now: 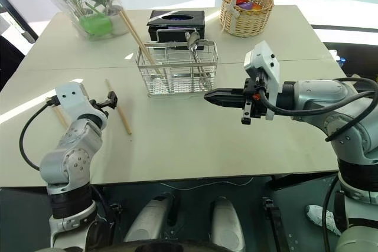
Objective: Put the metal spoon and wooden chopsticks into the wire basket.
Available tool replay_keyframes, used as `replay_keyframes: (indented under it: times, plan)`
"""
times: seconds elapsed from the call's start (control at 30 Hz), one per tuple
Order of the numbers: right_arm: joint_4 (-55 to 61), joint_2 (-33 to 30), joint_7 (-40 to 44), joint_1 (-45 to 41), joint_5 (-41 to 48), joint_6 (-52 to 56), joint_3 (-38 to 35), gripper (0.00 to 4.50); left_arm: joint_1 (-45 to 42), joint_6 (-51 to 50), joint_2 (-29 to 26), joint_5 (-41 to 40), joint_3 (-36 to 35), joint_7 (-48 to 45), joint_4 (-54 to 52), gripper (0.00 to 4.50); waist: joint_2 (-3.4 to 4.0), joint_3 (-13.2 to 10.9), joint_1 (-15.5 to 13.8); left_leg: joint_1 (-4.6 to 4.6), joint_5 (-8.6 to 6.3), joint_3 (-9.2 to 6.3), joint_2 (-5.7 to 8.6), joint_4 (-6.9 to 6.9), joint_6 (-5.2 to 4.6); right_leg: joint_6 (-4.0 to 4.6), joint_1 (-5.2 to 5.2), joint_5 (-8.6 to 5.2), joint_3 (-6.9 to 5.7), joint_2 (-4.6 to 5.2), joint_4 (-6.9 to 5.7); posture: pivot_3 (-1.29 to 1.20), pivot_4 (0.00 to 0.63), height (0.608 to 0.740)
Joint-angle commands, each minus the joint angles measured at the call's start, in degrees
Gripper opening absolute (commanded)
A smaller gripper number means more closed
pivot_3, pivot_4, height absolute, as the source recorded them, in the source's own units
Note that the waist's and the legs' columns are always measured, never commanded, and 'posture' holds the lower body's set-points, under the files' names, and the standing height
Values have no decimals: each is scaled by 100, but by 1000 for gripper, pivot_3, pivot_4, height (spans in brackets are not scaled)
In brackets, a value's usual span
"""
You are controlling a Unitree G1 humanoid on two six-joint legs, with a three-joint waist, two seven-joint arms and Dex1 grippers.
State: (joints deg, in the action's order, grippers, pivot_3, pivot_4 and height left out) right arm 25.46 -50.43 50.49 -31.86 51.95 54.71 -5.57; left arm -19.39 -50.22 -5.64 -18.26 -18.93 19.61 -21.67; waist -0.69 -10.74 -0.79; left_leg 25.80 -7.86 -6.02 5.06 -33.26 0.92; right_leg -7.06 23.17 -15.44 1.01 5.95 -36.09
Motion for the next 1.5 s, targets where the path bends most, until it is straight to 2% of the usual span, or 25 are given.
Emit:
replay_keyframes:
  times: [0.03,0.23,0.5,0.93,1.03,1.27,1.5]
  plan:
    - [70,-85,180,-10,75,-24,-58,94,-395,90,-19,193,-68,125,292,4500,-1,-1,-5,0,0,0,0,0,0,-1,0,0,0,0,0,0,150,740]
    - [110,-113,298,35,162,75,-77,94,-1083,113,-99,467,2,127,1225,4500,-8,-3,-20,4,-2,-5,2,-13,3,-5,-6,3,-4,-1,1,0,150,740]
    - [158,-55,236,62,163,75,-110,94,-1544,-54,-299,878,300,14,2152,4500,-9,-3,-8,4,-1,-6,2,-13,2,-20,-4,11,-4,-2,-1,0,150,740]
    - [108,-148,170,-111,466,301,-285,94,-1485,-548,-17,1167,186,213,2341,4500,-9,-2,-7,4,-2,-6,2,-13,3,-25,-3,14,-4,-2,-3,0,150,740]
    - [110,-138,158,-102,439,285,-278,0,-1450,-578,19,1234,189,237,2295,3631,-9,-1,-3,4,-1,-6,2,-13,3,-26,-4,14,-4,-2,-3,0,150,740]
    - [94,-176,162,-125,365,235,-289,0,-1424,-574,144,1177,68,186,2201,52,-8,-1,10,1,-1,-5,1,-13,2,-28,-3,15,-2,-4,-4,0,150,740]
    - [144,-290,264,-65,95,9,-197,0,-1409,-696,216,1131,-52,167,2154,52,-9,0,6,1,-1,-4,1,-14,3,-28,-4,15,-2,-4,-4,0,150,740]
